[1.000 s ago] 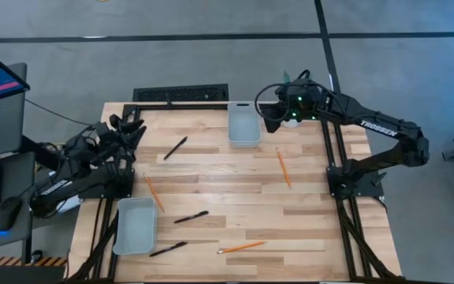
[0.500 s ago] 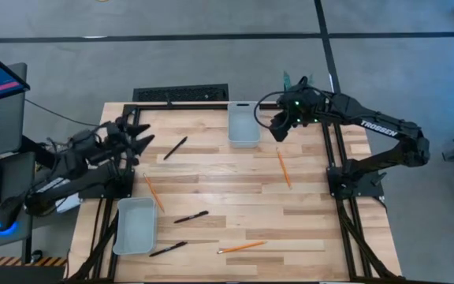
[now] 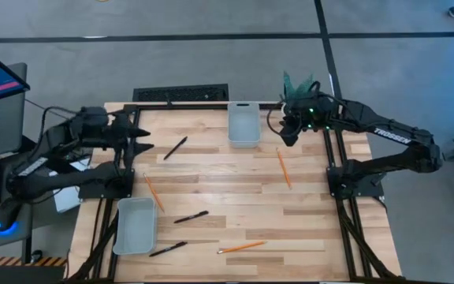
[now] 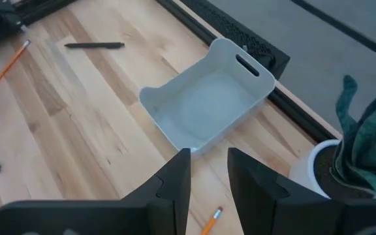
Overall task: Sort pens & pencils
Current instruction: Move the bottom gray bin to the top center of the table
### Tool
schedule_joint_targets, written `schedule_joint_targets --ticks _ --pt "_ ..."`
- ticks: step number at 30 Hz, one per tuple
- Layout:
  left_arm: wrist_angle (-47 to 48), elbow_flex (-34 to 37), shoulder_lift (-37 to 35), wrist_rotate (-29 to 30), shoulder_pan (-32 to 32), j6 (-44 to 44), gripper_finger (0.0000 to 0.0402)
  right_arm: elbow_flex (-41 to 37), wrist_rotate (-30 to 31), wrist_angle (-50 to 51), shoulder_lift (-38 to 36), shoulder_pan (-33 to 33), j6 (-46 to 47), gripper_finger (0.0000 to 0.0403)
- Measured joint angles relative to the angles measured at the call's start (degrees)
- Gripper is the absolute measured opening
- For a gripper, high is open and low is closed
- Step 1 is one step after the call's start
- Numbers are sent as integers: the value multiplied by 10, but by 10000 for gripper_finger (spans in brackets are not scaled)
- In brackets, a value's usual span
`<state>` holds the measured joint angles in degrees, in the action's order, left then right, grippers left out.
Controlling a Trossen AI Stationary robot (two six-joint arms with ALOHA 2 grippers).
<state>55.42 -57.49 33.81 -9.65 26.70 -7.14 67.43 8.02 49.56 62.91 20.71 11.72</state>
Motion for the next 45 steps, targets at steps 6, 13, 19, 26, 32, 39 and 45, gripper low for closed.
schedule_joint_targets --ticks 6,13,19,26,32,39,45 --pt "155 -86 83 -2 -5 36 245 -38 0 -25 -32 0 28 123" --pt "261 -110 141 -29 -7 3 245 -40 0 -36 -20 -1 43 123" --pt "299 -108 187 -98 -7 19 245 -40 0 -38 0 -1 44 123" --pt "296 -108 225 -154 -7 32 245 -40 0 -31 12 -1 43 123" --pt "310 -108 244 -141 -8 67 245 -40 0 -32 12 -1 44 123" --pt "336 -108 259 -96 -55 48 245 -40 0 -28 12 0 43 123" --pt "335 -108 280 -41 -123 3 245 -40 0 -20 12 0 30 123"
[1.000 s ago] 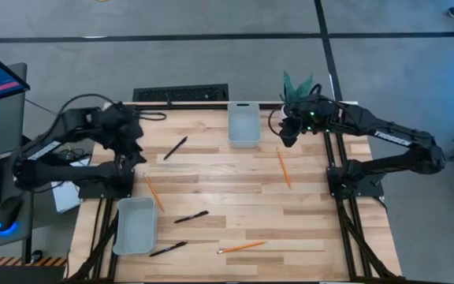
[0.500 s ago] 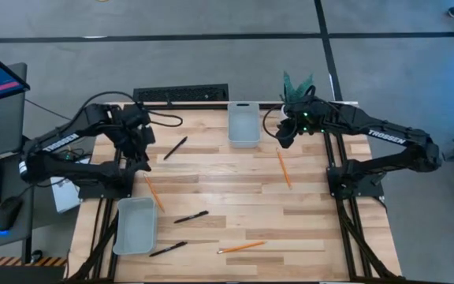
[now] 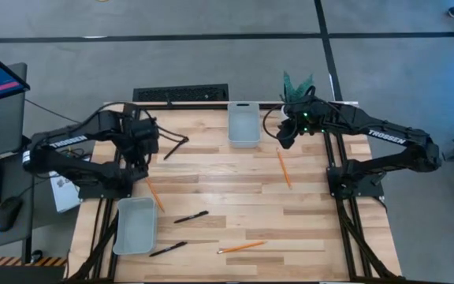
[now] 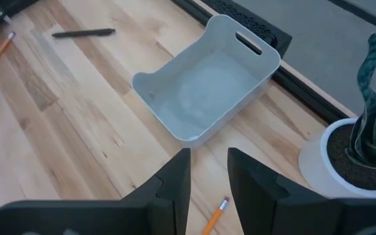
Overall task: Sort pens & pencils
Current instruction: Move the bottom gray bin to the top center of the table
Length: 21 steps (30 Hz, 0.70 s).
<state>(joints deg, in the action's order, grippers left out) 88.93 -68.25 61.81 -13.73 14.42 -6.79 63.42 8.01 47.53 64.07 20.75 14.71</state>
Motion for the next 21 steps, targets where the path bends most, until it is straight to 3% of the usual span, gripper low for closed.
schedule_joint_targets --ticks 8,15,21 --pt "-14 0 21 -5 -86 -125 245 0 0 0 0 0 -34 123" --pt "-15 2 18 57 -148 -204 245 0 0 1 0 0 -62 123" --pt "-29 63 18 53 -214 -271 245 0 -2 5 0 0 -62 123"
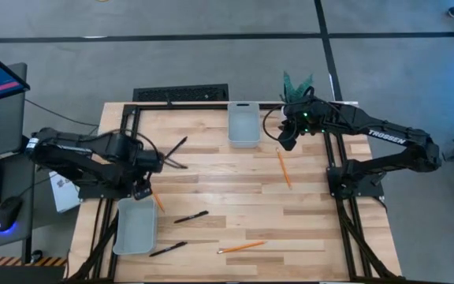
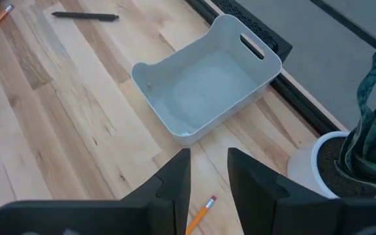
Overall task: Sort pens & pencils
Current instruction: Move the bottom gray bin to the top center of the table
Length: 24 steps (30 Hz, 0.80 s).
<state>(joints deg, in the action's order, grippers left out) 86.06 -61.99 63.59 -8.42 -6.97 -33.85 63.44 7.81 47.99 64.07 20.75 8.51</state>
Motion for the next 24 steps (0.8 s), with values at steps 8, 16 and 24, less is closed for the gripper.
schedule_joint_targets --ticks 8,16,24 --pt "-35 78 0 -34 -72 -84 245 0 0 -10 0 0 1 123" --pt "-34 112 -8 -49 -135 -299 245 0 0 -23 0 0 5 123" --pt "-37 133 -12 -92 -215 -505 245 0 0 -24 0 0 0 123"
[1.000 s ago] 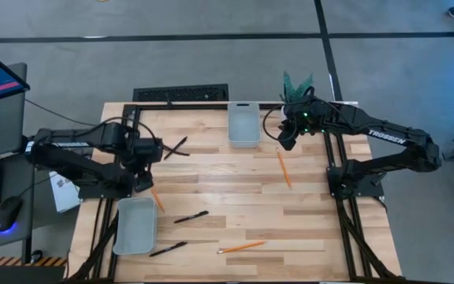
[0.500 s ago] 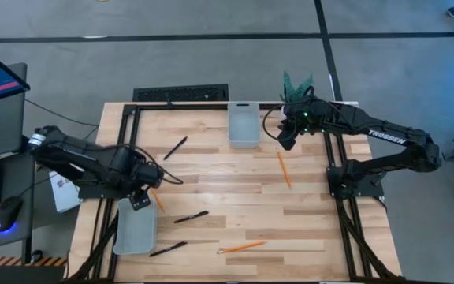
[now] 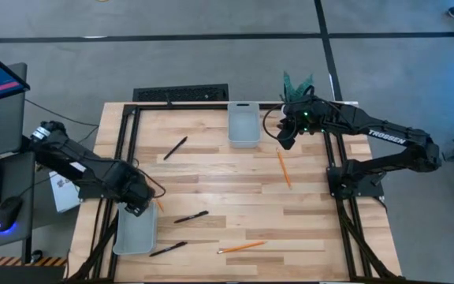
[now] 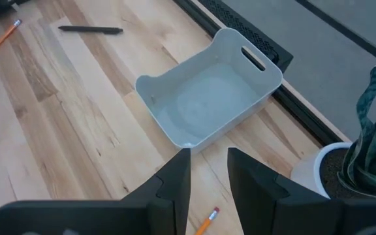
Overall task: Sort pens & pencils
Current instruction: Move the bottom gray bin to the top center of the table
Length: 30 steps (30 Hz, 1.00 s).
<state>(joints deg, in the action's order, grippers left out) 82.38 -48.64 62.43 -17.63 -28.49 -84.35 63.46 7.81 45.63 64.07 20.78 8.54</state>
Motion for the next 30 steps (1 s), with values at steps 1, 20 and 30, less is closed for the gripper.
schedule_joint_targets --ticks 1,20,30 --pt "-2 4 0 -3 -10 -22 245 0 0 -1 0 1 0 123" --pt "-95 104 0 -21 -98 -265 245 0 0 -20 0 4 -11 123" --pt "-213 168 0 -15 -98 -296 245 0 0 -20 0 4 -11 123"
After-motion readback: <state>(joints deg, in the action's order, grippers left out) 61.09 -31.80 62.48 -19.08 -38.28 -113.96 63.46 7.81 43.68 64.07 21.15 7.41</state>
